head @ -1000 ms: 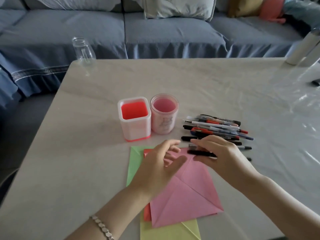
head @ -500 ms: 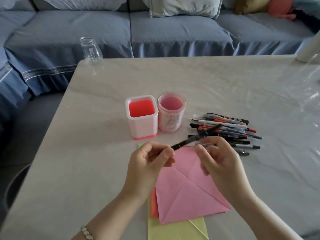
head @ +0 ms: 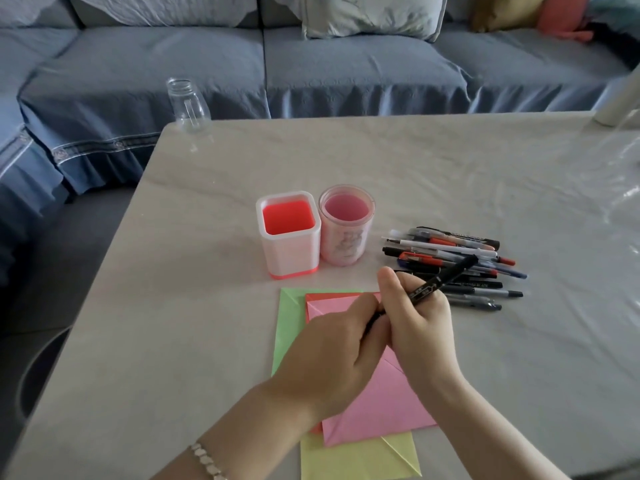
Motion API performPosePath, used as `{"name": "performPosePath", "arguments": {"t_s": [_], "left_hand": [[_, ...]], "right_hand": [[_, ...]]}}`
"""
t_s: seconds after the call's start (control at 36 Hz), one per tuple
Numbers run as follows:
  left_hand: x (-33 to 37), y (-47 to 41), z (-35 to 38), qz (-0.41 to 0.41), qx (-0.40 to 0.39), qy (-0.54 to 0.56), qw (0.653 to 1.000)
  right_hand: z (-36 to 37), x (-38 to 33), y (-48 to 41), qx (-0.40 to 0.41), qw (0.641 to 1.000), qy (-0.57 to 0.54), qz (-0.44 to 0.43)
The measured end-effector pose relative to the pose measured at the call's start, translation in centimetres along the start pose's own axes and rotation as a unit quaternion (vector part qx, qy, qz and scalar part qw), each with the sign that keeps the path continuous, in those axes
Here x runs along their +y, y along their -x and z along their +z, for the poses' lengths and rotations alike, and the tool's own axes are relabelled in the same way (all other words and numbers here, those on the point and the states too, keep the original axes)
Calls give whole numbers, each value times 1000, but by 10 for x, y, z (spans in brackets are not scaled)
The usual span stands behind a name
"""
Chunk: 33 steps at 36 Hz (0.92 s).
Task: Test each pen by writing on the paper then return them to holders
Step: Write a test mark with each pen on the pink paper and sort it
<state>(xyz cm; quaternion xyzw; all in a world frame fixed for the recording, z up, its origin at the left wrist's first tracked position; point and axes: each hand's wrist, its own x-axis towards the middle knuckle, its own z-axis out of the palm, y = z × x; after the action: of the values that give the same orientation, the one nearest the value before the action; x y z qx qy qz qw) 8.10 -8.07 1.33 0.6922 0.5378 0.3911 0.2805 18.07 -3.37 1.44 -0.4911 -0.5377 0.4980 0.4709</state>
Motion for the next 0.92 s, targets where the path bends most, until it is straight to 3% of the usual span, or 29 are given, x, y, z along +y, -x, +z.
{"name": "performPosePath", "arguments": {"t_s": [0.14, 0.22, 0.28, 0.33, 0.44, 0.53, 0.61, 0.81, 0.86, 0.92], "left_hand": [[-1, 0, -5, -42, -18, 67, 997], [-5, -1, -6, -156, -79, 227, 958], [-16, 3, -7, -177, -94, 256, 946], [-30, 9, -10, -183, -87, 195, 960], [-50, 16, -22, -207, 56, 1, 977], [-79, 19, -28, -196, 155, -185, 950], [-112, 25, -34, -146, 208, -362, 897], [-128, 24, -25, -138, 210, -397, 883], [-116, 25, -16, -97, 198, -373, 901], [-101, 30, -4, -33, 130, -344, 929]], "right_hand": [[0, -3, 0, -62, 996, -55, 20], [-3, -6, -1, -83, 996, -10, -20], [-5, -7, -1, -60, 997, -38, -13], [-9, -8, -4, -18, 997, -75, 10], [-21, -2, -9, 37, 999, -30, 15], [-26, 7, -8, 33, 999, 15, 19], [-28, 15, -7, 19, 999, 28, 27], [-26, 22, -4, 6, 999, 30, 22], [-26, 25, -5, 12, 999, 28, 15], [-25, 27, -6, 10, 1000, 26, 3]]}}
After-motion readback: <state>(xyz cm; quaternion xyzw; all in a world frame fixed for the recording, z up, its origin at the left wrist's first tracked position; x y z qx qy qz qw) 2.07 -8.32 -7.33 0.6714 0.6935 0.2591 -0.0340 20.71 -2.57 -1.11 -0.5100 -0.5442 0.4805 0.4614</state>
